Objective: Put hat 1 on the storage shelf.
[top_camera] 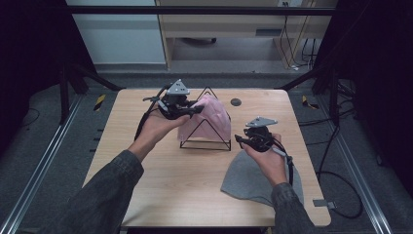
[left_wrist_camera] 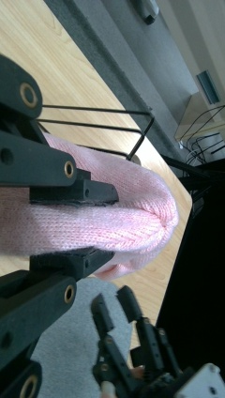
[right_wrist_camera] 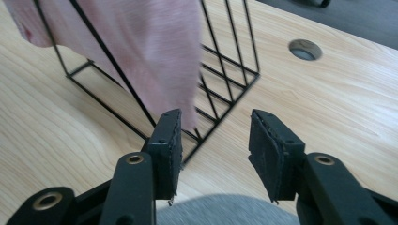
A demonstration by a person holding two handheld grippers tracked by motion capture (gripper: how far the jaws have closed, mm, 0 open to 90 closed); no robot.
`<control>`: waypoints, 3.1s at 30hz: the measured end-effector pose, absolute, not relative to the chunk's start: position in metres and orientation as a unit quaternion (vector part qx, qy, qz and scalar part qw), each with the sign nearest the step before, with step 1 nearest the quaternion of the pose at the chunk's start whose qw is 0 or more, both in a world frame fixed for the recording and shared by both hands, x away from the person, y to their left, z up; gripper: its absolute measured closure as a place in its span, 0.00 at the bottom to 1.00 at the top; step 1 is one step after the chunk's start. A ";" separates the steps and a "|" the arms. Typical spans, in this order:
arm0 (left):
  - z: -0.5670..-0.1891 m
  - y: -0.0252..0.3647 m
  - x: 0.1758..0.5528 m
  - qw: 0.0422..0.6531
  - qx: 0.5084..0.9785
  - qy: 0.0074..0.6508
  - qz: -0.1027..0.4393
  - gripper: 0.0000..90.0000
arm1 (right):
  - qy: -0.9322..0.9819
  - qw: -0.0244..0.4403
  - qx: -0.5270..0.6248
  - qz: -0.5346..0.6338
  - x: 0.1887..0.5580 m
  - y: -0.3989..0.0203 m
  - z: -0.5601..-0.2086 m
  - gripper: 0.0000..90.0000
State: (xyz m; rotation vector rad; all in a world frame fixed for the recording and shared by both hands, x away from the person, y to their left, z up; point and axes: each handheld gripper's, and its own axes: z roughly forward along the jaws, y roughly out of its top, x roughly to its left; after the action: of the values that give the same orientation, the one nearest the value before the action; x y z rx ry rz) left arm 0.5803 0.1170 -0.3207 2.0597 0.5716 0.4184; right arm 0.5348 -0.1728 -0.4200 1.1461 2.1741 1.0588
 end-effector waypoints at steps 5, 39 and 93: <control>-0.326 0.118 0.574 0.467 0.839 0.230 0.157 0.81 | 0.784 0.235 0.432 0.379 0.532 -0.188 -0.423 0.60; -0.346 0.138 0.561 0.451 0.836 0.258 0.174 0.34 | 0.776 0.200 0.507 0.317 0.529 -0.261 -0.437 0.34; -0.430 0.199 0.496 0.376 0.871 0.291 0.123 0.11 | 0.803 0.137 0.505 0.287 0.517 -0.287 -0.461 0.95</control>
State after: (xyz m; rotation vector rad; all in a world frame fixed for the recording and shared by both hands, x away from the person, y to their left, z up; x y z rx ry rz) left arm 0.4955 0.1995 -0.4300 2.2293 0.7439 0.3148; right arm 0.5172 -0.2870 -0.4613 1.4604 2.3226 0.8311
